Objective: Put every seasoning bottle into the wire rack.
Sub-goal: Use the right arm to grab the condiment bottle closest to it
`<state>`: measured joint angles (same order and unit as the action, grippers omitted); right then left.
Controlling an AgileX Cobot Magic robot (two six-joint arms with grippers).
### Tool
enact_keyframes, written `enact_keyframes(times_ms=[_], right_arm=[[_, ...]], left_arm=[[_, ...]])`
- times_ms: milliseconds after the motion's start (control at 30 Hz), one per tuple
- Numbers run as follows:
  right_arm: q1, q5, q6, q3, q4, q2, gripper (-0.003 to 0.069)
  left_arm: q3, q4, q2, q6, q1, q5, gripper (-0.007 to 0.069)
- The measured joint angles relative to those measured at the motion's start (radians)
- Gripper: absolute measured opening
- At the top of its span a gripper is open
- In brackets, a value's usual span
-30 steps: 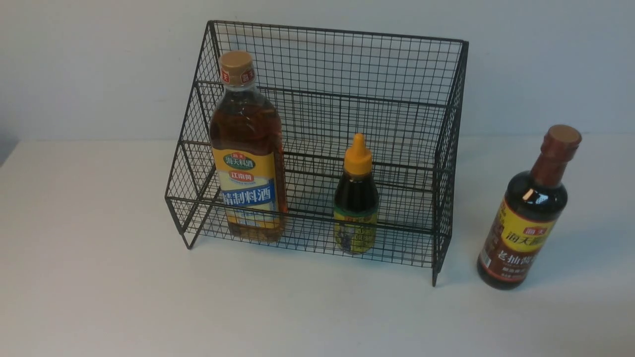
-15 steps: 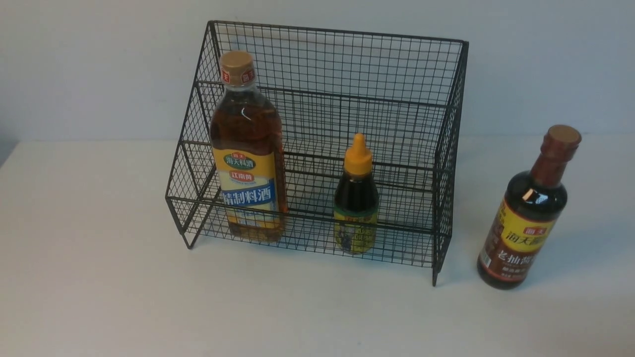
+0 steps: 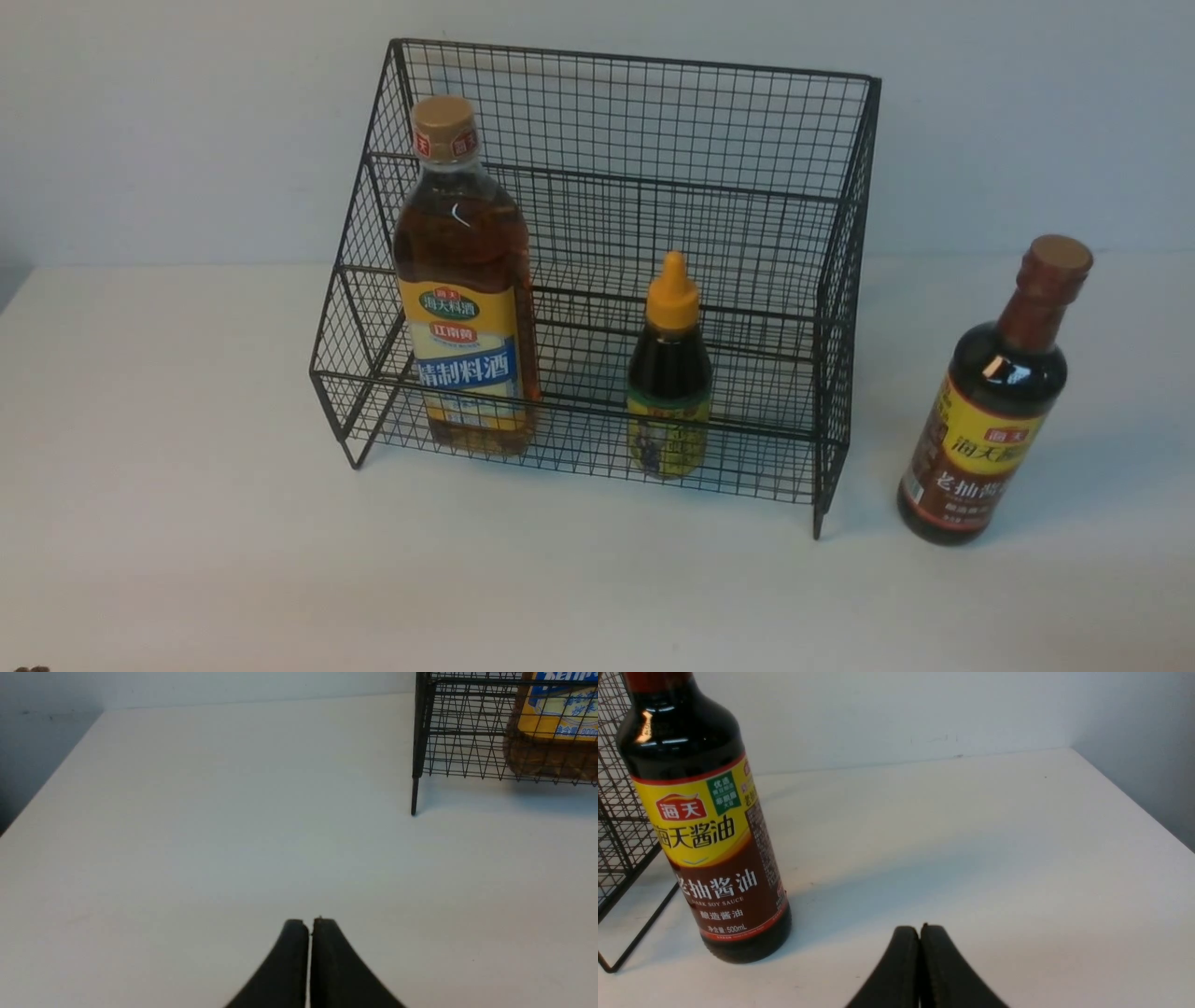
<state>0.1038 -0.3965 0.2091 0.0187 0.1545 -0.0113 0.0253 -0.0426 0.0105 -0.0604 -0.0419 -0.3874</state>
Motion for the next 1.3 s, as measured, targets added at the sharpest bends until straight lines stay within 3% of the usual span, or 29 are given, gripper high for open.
enact_keyframes(times_ms=[1067, 1167, 1300], right_arm=[[0.000, 0.005, 0.008, 0.000, -0.005, 0.000, -0.0013], [0.000, 0.041, 0.050, 0.006, -0.071, 0.000, -0.0013], [0.000, 0.215, 0.161, 0.010, -0.307, 0.000, -0.0013]], left_arm=[[0.000, -0.003, 0.000, -0.002, -0.002, 0.000, -0.0005], [0.000, -0.003, 0.000, -0.002, -0.002, 0.000, -0.0005], [0.000, -0.003, 0.000, -0.002, -0.002, 0.000, -0.0005]])
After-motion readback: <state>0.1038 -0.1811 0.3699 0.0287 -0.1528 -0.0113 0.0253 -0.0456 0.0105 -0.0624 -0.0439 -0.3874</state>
